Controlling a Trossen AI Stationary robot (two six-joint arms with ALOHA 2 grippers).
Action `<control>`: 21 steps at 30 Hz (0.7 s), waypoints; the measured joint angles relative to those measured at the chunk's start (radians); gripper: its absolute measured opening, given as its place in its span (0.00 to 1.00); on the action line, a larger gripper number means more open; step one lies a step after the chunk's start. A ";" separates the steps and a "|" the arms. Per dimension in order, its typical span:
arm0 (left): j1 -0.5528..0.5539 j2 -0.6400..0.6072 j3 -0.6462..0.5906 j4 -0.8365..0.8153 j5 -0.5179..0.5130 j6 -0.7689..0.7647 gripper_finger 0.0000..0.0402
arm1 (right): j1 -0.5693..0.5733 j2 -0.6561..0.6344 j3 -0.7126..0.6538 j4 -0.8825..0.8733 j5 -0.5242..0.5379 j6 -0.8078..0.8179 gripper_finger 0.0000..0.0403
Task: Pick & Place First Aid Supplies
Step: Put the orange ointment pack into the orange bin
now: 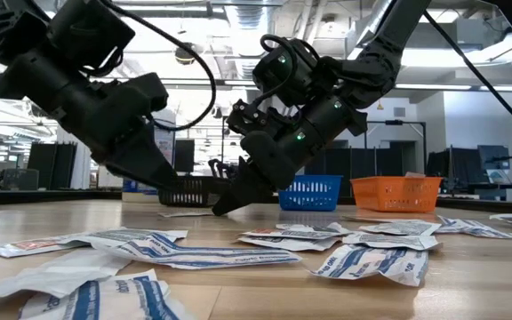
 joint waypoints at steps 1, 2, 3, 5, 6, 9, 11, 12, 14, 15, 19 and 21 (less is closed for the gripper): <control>0.000 -0.006 -0.003 0.000 0.000 -0.002 0.36 | 0.000 0.000 0.000 0.000 0.000 0.000 0.00; 0.000 -0.008 -0.008 0.002 0.000 -0.008 0.36 | 0.000 0.000 0.000 0.000 0.000 0.000 0.00; 0.000 -0.008 -0.014 0.001 0.000 -0.021 0.36 | 0.000 0.000 0.000 0.000 0.000 0.000 0.00; 0.000 0.002 -0.033 -0.003 0.000 -0.065 0.36 | 0.000 0.000 0.000 0.000 0.000 0.000 0.00; 0.000 0.010 -0.044 -0.005 -0.001 -0.089 0.36 | 0.000 0.000 0.000 0.000 0.000 0.000 0.00; 0.000 0.041 -0.060 0.011 -0.010 -0.142 0.36 | 0.000 0.000 0.000 0.000 0.000 0.000 0.00; -0.001 0.063 -0.062 0.027 -0.022 -0.148 0.36 | 0.000 0.000 0.000 0.001 0.000 0.000 0.00; -0.001 0.074 -0.062 0.042 -0.025 -0.148 0.36 | 0.000 0.000 0.000 0.002 0.000 0.000 0.00; 0.000 0.094 -0.062 0.091 -0.036 -0.131 0.36 | 0.000 0.000 -0.001 0.005 0.000 0.000 0.00; 0.000 0.102 -0.062 0.112 -0.036 -0.114 0.36 | 0.001 0.000 -0.001 0.006 0.000 0.000 0.00; 0.000 0.132 -0.062 0.152 -0.036 -0.086 0.35 | 0.001 0.000 -0.001 0.006 0.000 0.000 0.00; 0.000 0.151 -0.062 0.158 -0.036 -0.079 0.33 | 0.001 0.000 -0.001 0.010 0.000 0.005 0.00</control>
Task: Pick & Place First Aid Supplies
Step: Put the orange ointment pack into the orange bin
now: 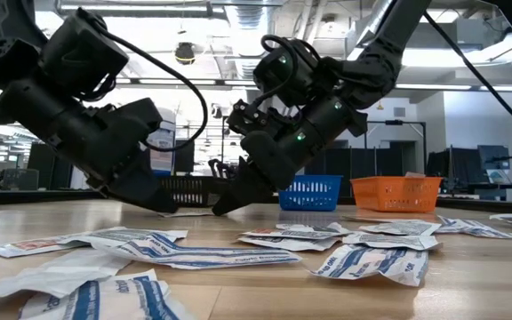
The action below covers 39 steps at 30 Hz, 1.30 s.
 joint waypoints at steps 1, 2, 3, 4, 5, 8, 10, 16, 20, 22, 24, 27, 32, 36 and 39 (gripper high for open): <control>0.000 0.010 0.001 0.006 -0.003 0.000 0.31 | 0.000 0.000 0.000 0.008 0.000 0.010 0.00; 0.000 0.022 0.001 0.013 -0.010 0.001 0.28 | 0.000 0.000 -0.001 0.016 0.000 0.023 0.00; 0.000 0.033 0.002 0.013 -0.016 0.002 0.25 | 0.000 0.000 -0.002 0.023 -0.002 0.038 0.00; 0.000 0.040 0.003 0.015 -0.016 0.002 0.22 | 0.000 0.001 -0.003 0.031 -0.004 0.045 0.00; 0.001 0.044 0.003 0.018 -0.016 0.001 0.19 | 0.000 0.001 -0.003 0.037 -0.005 0.045 0.00; 0.002 0.046 0.003 0.019 -0.015 0.000 0.08 | 0.000 0.003 -0.003 0.053 -0.002 0.048 0.00; 0.002 0.047 0.002 0.024 -0.011 0.007 0.03 | 0.000 0.003 -0.003 0.053 0.000 0.048 0.00; 0.002 0.050 0.001 0.034 -0.003 0.022 0.02 | 0.001 -0.032 -0.004 0.004 -0.002 0.037 0.09; 0.002 0.050 0.000 0.038 -0.002 0.022 0.01 | 0.017 -0.049 -0.003 0.001 0.001 -0.042 0.19; 0.002 0.051 -0.001 0.043 -0.002 0.022 0.02 | 0.031 -0.043 -0.003 0.008 0.011 -0.107 0.25; 0.002 0.051 -0.001 0.048 0.001 0.022 0.02 | 0.048 -0.030 -0.003 0.013 0.063 -0.185 0.31; 0.001 0.053 -0.002 0.059 0.009 0.023 0.01 | 0.067 -0.029 -0.005 0.008 0.183 -0.297 0.40; 0.001 0.054 -0.003 0.080 0.037 0.025 0.02 | 0.059 -0.028 -0.004 0.030 0.225 -0.289 0.49; 0.002 0.055 -0.003 0.092 0.050 0.025 0.01 | 0.046 -0.029 0.002 -0.004 0.162 -0.295 0.51; 0.002 0.056 -0.003 0.118 0.054 0.024 0.01 | 0.046 -0.031 0.003 -0.010 0.157 -0.304 0.50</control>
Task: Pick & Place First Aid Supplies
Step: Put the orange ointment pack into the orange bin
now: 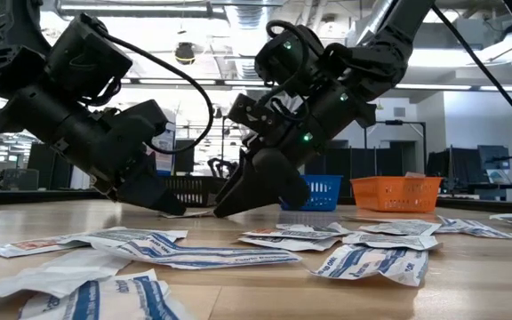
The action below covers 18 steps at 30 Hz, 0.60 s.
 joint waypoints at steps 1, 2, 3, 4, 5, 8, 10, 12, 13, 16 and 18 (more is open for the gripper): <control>0.000 0.000 0.000 0.009 0.000 0.001 0.02 | 0.000 0.000 0.000 0.002 -0.004 -0.018 0.49; 0.000 0.000 -0.001 0.016 0.000 0.000 0.02 | 0.002 0.000 0.000 0.003 -0.010 -0.040 0.49; 0.000 0.001 -0.001 0.024 0.001 0.000 0.02 | 0.004 0.000 0.000 0.003 -0.018 -0.061 0.48; 0.000 0.001 -0.001 0.031 0.001 0.000 0.02 | 0.006 0.000 0.000 0.002 -0.027 -0.079 0.46; 0.000 0.001 -0.001 0.038 0.003 0.000 0.01 | 0.008 0.000 0.000 0.002 -0.031 -0.093 0.45; 0.001 0.001 0.000 0.044 0.003 -0.002 0.01 | 0.011 0.000 -0.001 0.002 -0.034 -0.102 0.41; 0.004 0.001 0.000 0.058 0.021 -0.008 0.02 | 0.007 0.000 -0.002 0.001 -0.039 -0.104 0.39; 0.008 0.002 0.004 0.070 0.053 -0.011 0.02 | 0.002 0.000 -0.002 0.001 -0.045 -0.104 0.36; 0.009 0.003 0.012 0.070 0.075 -0.011 0.02 | 0.001 0.000 -0.002 0.000 -0.049 -0.104 0.35; 0.016 0.004 0.044 0.078 0.144 -0.001 0.01 | 0.000 0.000 -0.002 -0.001 -0.058 -0.104 0.32; 0.023 0.003 0.065 0.080 0.152 0.021 0.01 | 0.000 0.000 -0.002 -0.001 -0.059 -0.104 0.31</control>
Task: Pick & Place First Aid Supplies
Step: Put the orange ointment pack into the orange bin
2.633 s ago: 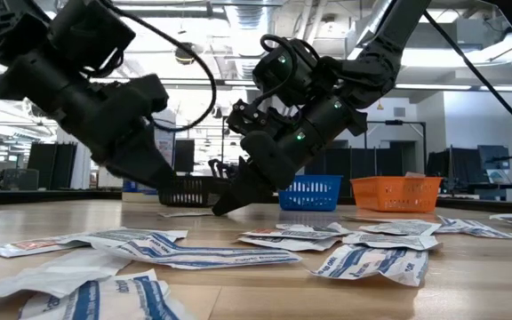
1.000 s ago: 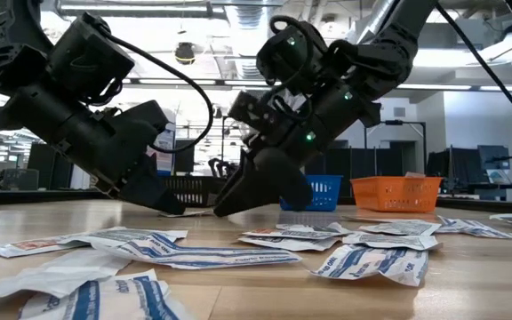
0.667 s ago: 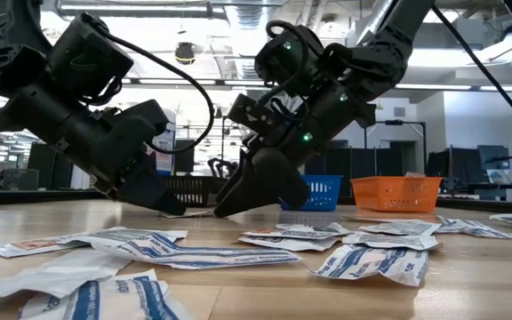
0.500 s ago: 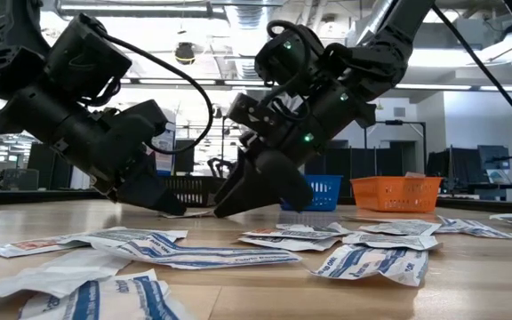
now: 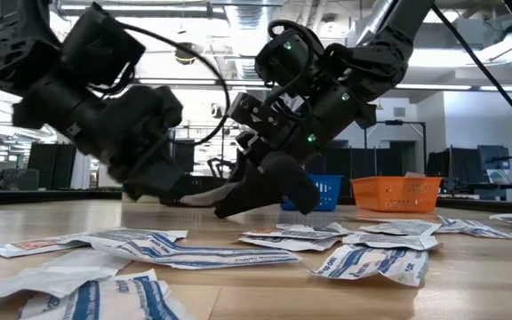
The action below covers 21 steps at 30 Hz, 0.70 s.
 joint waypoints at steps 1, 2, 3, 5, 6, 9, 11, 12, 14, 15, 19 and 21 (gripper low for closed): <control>0.002 0.000 0.009 0.001 -0.004 0.013 0.02 | 0.001 0.000 0.000 0.000 0.000 0.000 0.31; 0.006 0.000 0.016 0.003 -0.005 0.031 0.02 | 0.003 0.000 0.000 0.000 -0.003 0.000 0.31; 0.011 -0.001 0.021 0.005 -0.005 0.039 0.02 | 0.005 0.000 0.000 0.000 -0.010 0.000 0.31; 0.022 -0.002 0.021 0.003 -0.008 0.041 0.01 | 0.008 0.000 0.000 -0.001 -0.014 0.000 0.30; 0.027 -0.002 0.021 -0.004 -0.012 0.040 0.01 | 0.010 0.000 0.000 -0.001 -0.014 0.000 0.30; 0.035 -0.002 0.021 -0.022 -0.019 0.040 0.01 | 0.013 0.000 -0.001 -0.001 -0.015 0.005 0.29; 0.035 -0.002 0.021 -0.033 -0.019 0.040 0.02 | 0.013 0.000 -0.001 -0.001 -0.016 0.017 0.30; 0.035 -0.003 0.021 -0.040 -0.019 0.040 0.02 | 0.013 0.000 -0.001 -0.001 -0.017 0.018 0.30; 0.035 -0.003 0.021 -0.047 -0.025 0.040 0.01 | 0.015 0.000 -0.001 -0.001 -0.016 0.018 0.31; 0.035 -0.003 0.021 -0.047 -0.030 0.040 0.01 | 0.016 0.000 -0.001 -0.001 -0.016 0.018 0.32; 0.043 -0.003 0.021 -0.047 -0.041 0.032 0.02 | 0.026 0.002 -0.003 0.023 -0.022 0.003 0.32; 0.053 -0.004 0.021 -0.046 -0.035 0.009 0.02 | 0.034 0.003 -0.005 0.039 -0.021 0.002 0.31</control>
